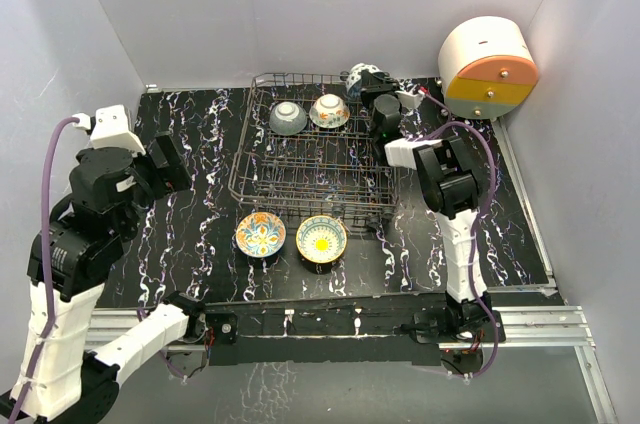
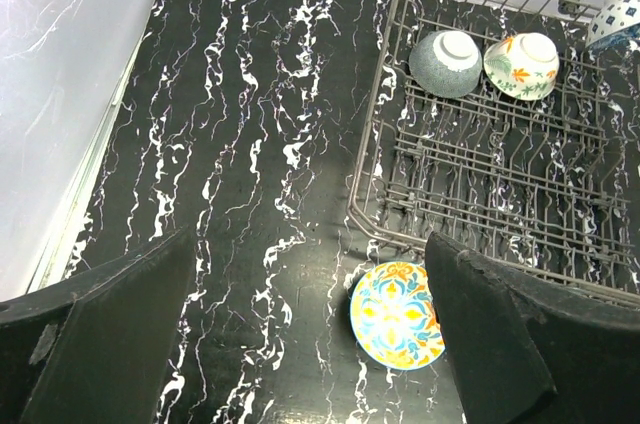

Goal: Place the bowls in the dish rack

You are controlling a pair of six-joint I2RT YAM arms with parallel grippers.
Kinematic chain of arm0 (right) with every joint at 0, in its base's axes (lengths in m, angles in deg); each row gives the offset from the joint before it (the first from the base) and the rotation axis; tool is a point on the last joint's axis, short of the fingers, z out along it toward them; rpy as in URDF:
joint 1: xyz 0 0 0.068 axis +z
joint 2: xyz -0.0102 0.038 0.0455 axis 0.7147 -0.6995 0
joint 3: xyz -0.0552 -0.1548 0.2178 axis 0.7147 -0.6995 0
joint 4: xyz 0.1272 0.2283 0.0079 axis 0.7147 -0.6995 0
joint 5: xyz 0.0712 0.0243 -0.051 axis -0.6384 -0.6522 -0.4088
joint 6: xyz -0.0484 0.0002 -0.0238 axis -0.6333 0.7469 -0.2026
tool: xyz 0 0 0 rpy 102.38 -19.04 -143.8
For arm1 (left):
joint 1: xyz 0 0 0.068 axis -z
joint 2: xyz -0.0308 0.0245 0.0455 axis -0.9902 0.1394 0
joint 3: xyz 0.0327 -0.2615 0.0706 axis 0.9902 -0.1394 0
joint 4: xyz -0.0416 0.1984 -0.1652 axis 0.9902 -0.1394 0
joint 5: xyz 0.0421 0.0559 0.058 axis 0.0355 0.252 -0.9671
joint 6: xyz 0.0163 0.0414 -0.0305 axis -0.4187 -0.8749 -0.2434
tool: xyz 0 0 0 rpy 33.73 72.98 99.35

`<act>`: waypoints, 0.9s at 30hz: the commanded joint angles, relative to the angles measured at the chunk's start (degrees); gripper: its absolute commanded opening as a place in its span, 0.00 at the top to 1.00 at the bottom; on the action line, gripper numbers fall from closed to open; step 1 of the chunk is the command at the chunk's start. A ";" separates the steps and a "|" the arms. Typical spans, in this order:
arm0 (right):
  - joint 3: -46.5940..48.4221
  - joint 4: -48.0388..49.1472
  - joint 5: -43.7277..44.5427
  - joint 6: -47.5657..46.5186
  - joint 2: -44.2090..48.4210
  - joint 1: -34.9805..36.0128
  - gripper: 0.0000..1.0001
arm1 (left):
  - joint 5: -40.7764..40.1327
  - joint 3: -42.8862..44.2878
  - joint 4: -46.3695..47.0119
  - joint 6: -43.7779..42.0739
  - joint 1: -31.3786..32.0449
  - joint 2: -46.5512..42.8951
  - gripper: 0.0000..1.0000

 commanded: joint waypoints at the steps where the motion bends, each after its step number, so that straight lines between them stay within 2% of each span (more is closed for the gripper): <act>1: 4.51 7.15 1.81 -0.13 -4.25 -0.11 0.92 | -0.47 -1.30 0.35 -1.15 0.18 0.71 0.04; 9: 0.80 10.75 3.16 0.78 -5.95 -0.02 0.92 | -0.43 -1.93 0.67 -2.09 0.18 1.96 0.04; 27: -14.93 4.71 0.93 11.77 0.97 0.59 0.92 | 1.54 -3.83 2.49 -0.42 0.18 1.11 0.04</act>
